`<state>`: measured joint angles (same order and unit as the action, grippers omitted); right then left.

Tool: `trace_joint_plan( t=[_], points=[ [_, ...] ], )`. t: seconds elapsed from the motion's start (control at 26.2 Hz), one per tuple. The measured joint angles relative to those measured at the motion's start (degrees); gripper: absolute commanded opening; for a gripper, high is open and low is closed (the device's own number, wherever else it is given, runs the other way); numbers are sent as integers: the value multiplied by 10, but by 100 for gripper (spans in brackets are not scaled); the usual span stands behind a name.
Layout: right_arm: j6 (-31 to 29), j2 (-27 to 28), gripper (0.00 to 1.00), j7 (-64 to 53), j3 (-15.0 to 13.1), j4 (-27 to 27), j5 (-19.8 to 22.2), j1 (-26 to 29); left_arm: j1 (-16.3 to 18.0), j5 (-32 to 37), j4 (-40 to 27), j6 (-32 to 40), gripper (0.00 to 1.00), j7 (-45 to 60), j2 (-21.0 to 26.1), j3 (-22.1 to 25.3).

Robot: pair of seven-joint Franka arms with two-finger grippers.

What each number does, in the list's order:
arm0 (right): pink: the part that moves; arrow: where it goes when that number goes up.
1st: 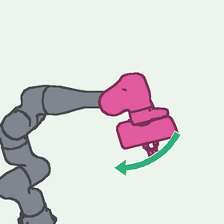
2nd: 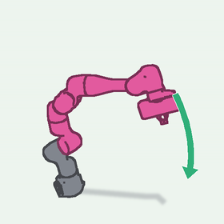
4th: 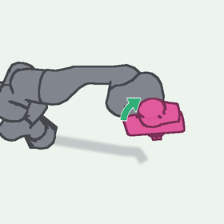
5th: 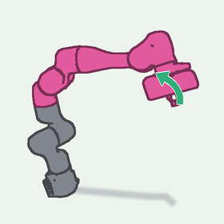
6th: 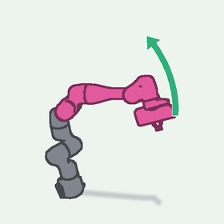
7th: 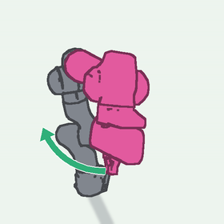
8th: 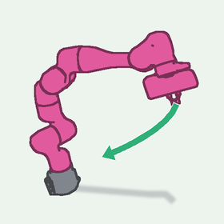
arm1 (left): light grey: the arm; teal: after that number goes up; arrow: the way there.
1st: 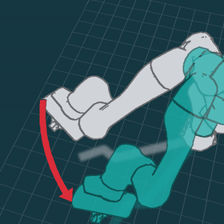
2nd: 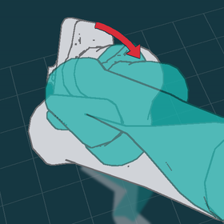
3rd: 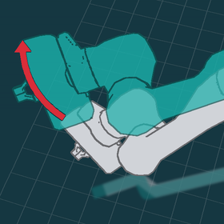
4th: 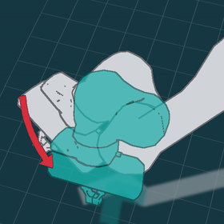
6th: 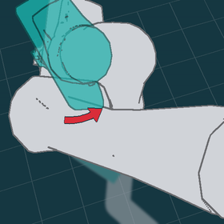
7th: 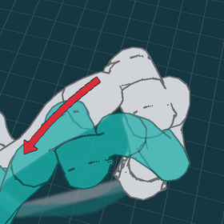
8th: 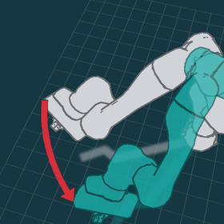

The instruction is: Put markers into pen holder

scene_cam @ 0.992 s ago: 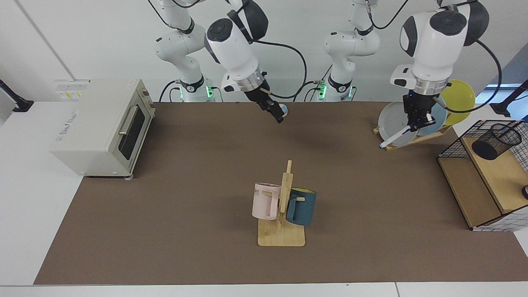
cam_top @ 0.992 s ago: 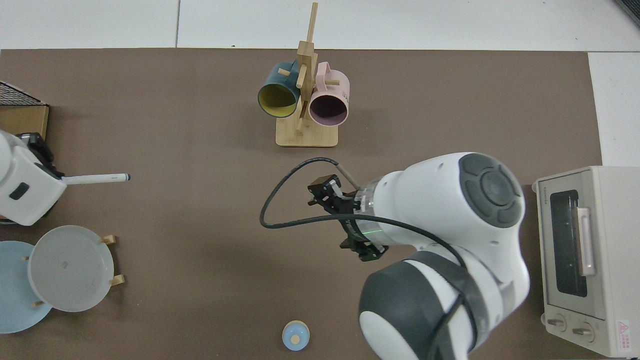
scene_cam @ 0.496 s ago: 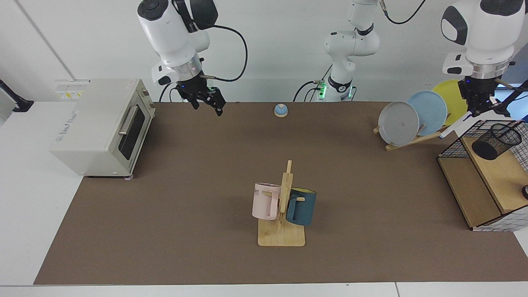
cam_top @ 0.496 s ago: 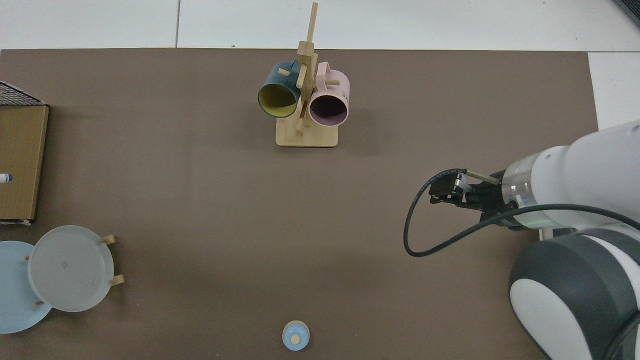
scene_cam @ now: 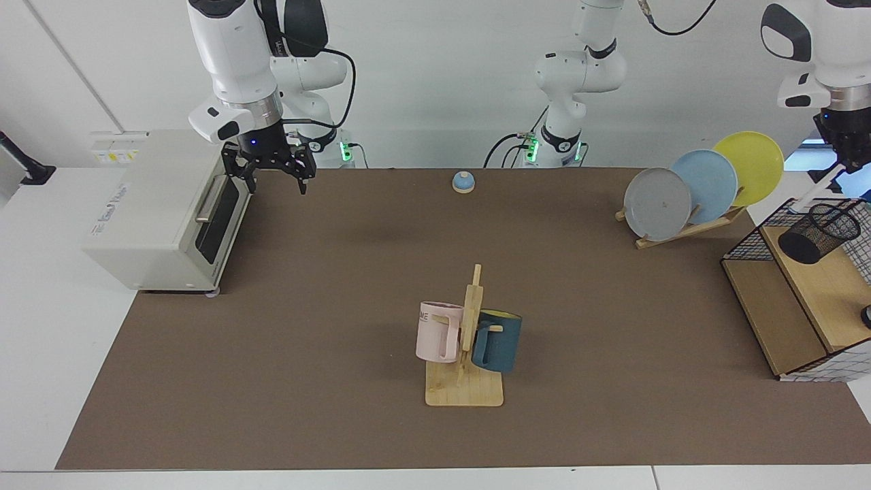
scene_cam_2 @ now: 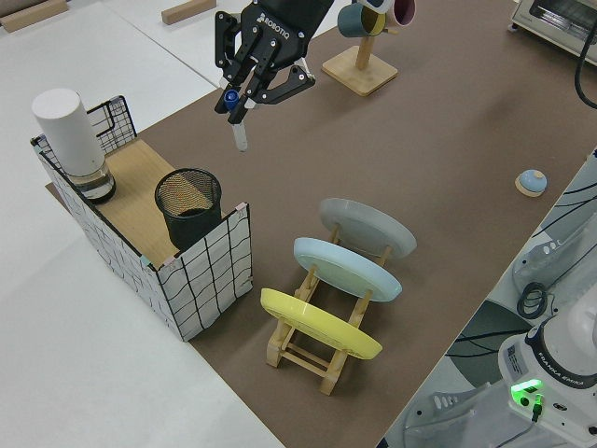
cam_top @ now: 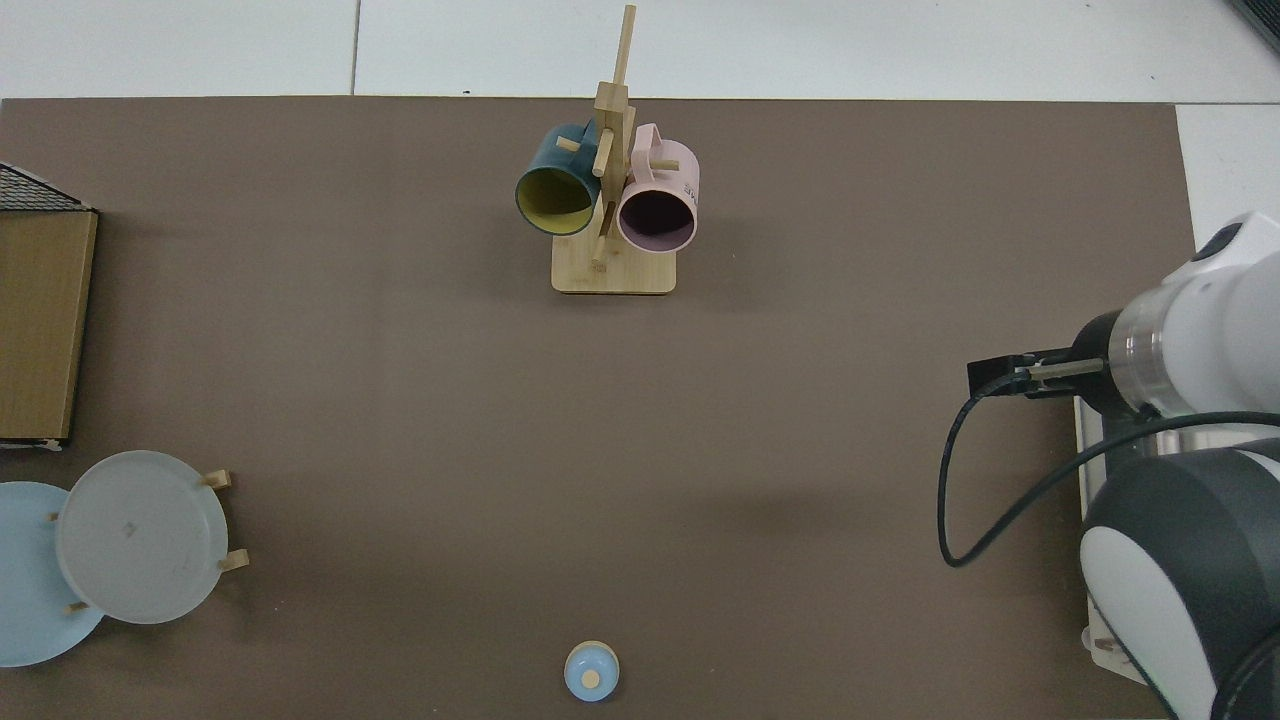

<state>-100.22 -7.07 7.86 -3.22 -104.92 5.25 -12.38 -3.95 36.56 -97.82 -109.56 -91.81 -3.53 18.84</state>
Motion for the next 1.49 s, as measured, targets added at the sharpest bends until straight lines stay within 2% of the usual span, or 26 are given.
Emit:
trace_joint_plan(
  t=[0.15,0.34,0.5,0.61,0.88,1.26,1.3,1.34,1.37,1.49],
  points=[
    [-1,4,100,-27,3,12,8,0,0,42,0,-29,0,-2,1,0],
    [-1,10,100,-85,-1,23,5,2,0,71,1,-59,0,-54,8,8],
    [-1,13,100,-81,-2,26,-34,15,0,73,1,-96,0,-77,24,29],
    [3,14,100,-80,-3,26,-48,31,0,73,1,-120,0,-99,36,44],
    [36,28,100,-53,-2,57,-48,39,0,73,2,-126,0,-137,45,48],
    [38,37,100,-45,-3,70,-48,50,9,72,2,-145,0,-167,86,50],
    [38,37,100,-45,-3,70,-48,52,9,72,2,-146,2,-167,89,50],
    [38,37,100,-45,-3,70,-48,53,9,72,2,-146,40,-167,92,50],
    [38,37,100,-45,-3,70,-48,54,9,72,2,-146,99,-168,94,50],
    [38,37,100,-45,-3,70,-48,54,9,70,3,-147,100,-166,96,50]
  ],
)
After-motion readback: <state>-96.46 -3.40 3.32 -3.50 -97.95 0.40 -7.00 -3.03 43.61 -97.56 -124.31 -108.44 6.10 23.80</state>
